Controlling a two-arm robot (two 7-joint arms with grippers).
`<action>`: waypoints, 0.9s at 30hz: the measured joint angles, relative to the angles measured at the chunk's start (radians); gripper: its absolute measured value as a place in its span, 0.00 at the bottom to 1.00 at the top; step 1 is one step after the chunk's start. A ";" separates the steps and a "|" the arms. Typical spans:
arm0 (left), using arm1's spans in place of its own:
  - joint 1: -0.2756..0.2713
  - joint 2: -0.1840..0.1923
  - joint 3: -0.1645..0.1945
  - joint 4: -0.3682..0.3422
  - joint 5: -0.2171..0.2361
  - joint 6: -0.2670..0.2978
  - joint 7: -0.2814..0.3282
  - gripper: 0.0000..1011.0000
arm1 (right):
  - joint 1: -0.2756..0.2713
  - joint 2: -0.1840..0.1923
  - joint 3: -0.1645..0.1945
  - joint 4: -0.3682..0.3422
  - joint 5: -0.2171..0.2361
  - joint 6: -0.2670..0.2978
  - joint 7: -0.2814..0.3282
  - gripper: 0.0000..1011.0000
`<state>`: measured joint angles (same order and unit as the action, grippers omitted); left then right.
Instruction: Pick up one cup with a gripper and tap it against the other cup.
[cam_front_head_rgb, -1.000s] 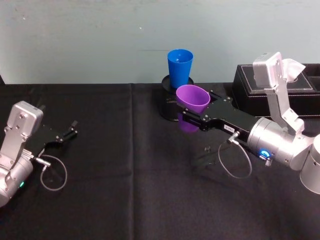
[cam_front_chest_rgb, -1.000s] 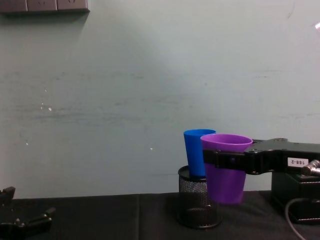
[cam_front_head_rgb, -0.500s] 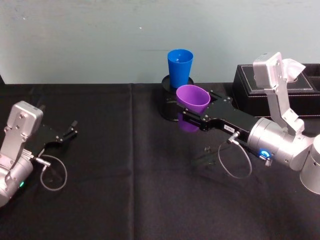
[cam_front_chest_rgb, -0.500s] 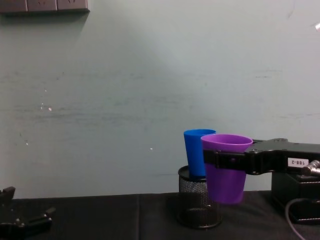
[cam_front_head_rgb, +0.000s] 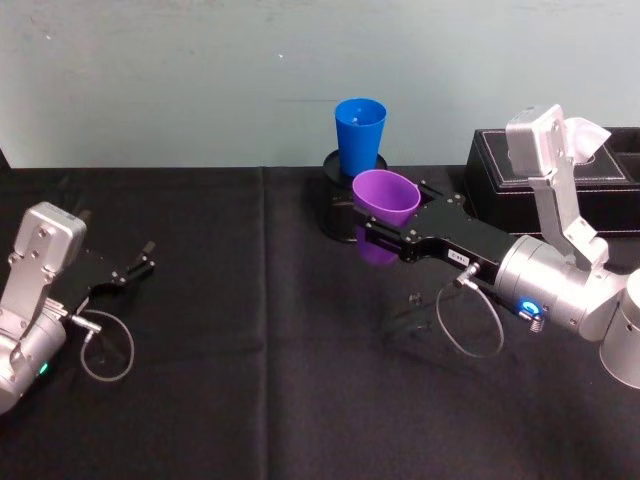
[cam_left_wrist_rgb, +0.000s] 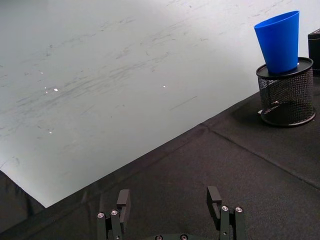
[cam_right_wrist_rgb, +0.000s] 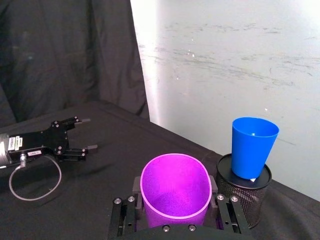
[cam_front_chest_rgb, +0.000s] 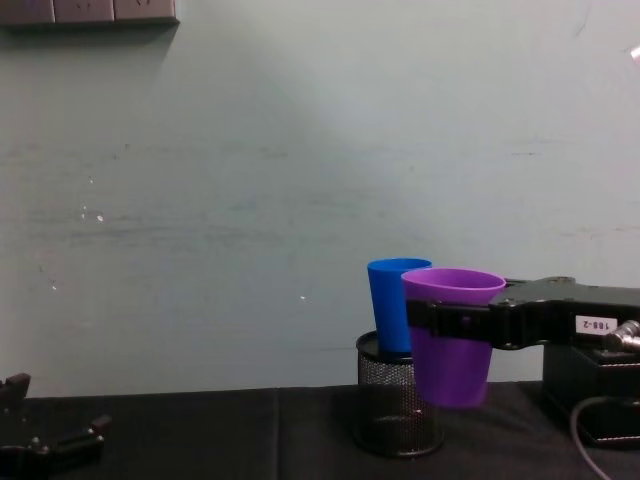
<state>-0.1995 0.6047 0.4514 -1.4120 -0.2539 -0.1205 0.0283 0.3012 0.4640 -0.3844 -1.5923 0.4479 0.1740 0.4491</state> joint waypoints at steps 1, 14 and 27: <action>0.000 0.000 0.000 0.000 0.000 0.000 0.000 0.99 | 0.000 0.000 0.000 0.000 0.000 0.000 0.000 0.71; 0.000 0.000 0.000 0.000 0.000 0.000 0.000 0.99 | 0.000 0.000 0.000 0.000 0.000 0.000 0.001 0.71; 0.000 0.000 0.000 0.000 0.000 0.000 0.000 0.99 | 0.000 0.000 0.000 0.000 0.000 0.000 0.001 0.71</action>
<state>-0.1996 0.6047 0.4514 -1.4120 -0.2539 -0.1205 0.0283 0.3012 0.4640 -0.3843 -1.5924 0.4478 0.1740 0.4498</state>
